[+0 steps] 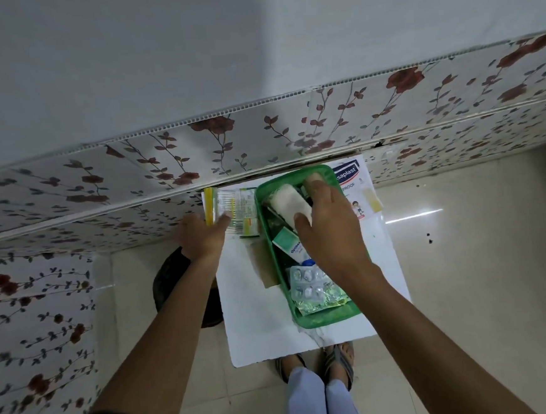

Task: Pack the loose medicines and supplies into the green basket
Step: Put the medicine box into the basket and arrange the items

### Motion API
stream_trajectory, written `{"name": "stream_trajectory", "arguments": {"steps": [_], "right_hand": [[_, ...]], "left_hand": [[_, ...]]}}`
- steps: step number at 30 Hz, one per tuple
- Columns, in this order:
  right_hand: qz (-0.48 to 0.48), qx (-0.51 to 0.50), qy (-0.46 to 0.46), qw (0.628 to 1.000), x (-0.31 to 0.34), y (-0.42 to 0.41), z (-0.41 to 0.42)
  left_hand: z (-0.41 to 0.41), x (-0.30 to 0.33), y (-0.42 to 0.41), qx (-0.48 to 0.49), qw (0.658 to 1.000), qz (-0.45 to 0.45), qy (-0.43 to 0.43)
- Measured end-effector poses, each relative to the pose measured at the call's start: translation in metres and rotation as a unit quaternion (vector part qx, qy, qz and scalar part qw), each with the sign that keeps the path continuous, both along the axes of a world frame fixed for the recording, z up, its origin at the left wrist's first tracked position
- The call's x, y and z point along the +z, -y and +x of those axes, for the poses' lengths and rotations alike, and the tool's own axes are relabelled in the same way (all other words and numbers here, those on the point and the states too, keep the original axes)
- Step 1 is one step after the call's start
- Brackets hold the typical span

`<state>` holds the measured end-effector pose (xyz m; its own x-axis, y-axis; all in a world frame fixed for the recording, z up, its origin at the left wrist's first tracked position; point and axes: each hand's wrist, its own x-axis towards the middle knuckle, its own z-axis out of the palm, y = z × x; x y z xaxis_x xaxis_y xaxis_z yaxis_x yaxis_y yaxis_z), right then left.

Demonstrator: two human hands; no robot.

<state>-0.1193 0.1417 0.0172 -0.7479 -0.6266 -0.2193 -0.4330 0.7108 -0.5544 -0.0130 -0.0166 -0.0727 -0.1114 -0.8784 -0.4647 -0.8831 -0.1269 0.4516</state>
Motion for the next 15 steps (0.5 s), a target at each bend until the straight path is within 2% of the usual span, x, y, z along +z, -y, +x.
{"name": "stream_trajectory", "arguments": {"steps": [3,7,11,15], "right_hand": [[-0.005,0.014,-0.024,1.0,-0.006,0.001,-0.002],[-0.029,0.048,-0.004,0.998,-0.006,0.004,0.002],[-0.063,0.051,0.023,0.996,-0.004,0.009,0.005],[-0.097,0.053,0.012,0.994,-0.002,0.01,0.004]], "left_hand": [[-0.002,-0.008,0.006,-0.026,0.998,0.049,0.038],[-0.003,-0.014,0.013,0.034,0.996,0.086,0.0],[-0.008,-0.018,0.011,0.036,0.996,0.081,-0.018],[-0.006,-0.016,0.007,0.027,0.999,0.034,-0.021]]}}
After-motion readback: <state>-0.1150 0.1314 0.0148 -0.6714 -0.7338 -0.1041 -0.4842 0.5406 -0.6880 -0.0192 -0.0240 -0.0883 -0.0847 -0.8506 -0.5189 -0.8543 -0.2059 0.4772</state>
